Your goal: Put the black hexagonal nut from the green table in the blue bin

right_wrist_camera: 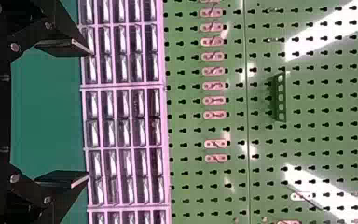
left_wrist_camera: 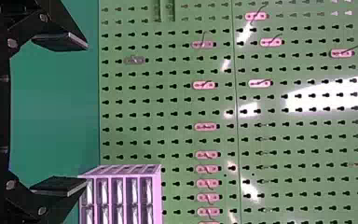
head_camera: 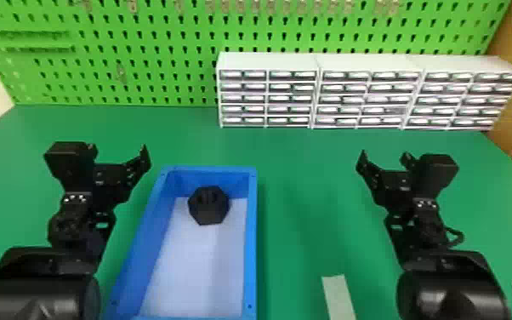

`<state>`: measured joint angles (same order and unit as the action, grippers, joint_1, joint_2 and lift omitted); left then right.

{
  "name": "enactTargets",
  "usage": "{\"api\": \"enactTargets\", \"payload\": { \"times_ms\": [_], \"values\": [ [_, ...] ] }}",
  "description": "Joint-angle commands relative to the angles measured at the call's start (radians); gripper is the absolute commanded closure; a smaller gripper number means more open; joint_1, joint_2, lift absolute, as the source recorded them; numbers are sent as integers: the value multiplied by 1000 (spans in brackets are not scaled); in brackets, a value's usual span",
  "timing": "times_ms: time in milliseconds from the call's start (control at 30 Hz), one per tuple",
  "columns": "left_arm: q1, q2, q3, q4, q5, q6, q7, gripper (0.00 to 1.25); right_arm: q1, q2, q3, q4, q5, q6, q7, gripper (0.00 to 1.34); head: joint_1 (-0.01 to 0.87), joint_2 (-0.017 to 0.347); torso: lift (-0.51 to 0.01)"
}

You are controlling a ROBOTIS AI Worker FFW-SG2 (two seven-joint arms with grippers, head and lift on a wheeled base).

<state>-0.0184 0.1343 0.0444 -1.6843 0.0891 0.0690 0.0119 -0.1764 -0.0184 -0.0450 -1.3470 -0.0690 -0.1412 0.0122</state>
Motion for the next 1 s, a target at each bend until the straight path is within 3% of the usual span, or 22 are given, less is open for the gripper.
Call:
{"api": "enactTargets", "payload": {
  "times_ms": [0, 967],
  "values": [
    [0, 1, 0, 0, 1, 0, 0, 243, 0, 0, 1, 0, 0, 0, 0, 343, 686, 52, -97],
    [2, 1, 0, 0, 1, 0, 0, 243, 2, -3, 1, 0, 0, 0, 0, 343, 686, 52, -97]
  ]
}}
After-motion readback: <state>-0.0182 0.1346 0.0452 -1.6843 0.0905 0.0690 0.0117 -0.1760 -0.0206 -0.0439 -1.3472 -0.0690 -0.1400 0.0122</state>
